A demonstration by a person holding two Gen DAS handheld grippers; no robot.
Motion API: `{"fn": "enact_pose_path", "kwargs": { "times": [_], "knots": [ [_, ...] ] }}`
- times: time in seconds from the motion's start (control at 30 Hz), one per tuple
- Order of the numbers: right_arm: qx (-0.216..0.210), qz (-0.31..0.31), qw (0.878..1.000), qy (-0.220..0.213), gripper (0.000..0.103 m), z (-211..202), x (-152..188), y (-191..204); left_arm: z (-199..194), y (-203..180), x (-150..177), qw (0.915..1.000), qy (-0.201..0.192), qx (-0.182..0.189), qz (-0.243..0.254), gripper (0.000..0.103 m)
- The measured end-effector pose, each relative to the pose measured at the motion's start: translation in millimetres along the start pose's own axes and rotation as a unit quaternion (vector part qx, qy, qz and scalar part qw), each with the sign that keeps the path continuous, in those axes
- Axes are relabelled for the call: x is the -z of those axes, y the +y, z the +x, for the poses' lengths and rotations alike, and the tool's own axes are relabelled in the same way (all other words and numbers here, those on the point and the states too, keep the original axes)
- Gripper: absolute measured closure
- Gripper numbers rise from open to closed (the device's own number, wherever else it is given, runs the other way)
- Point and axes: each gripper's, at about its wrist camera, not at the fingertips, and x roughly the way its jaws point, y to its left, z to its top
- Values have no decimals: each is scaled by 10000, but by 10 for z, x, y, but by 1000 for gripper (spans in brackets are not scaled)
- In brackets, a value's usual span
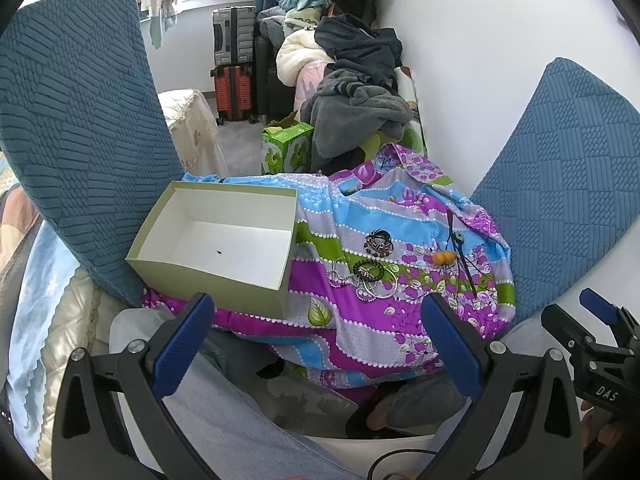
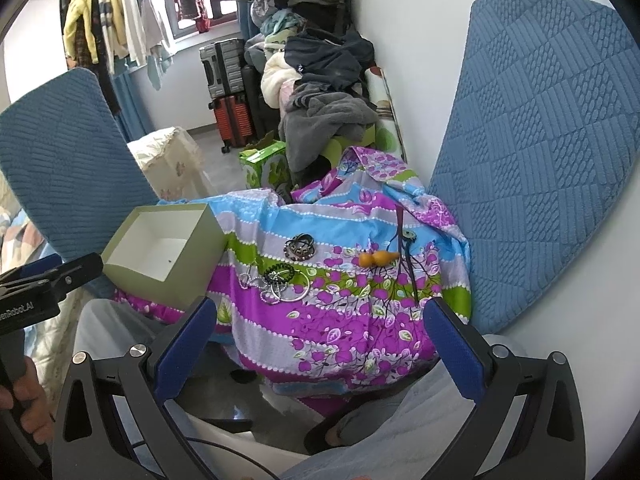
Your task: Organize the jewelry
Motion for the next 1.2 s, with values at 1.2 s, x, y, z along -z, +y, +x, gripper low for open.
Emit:
{"fn": "enact_pose_path", "kwargs": {
  "times": [1.2],
  "knots": [
    [135, 273, 9995, 17, 0, 62, 38, -102, 158, -102, 13, 9998, 143, 116, -17, 1]
  ]
}}
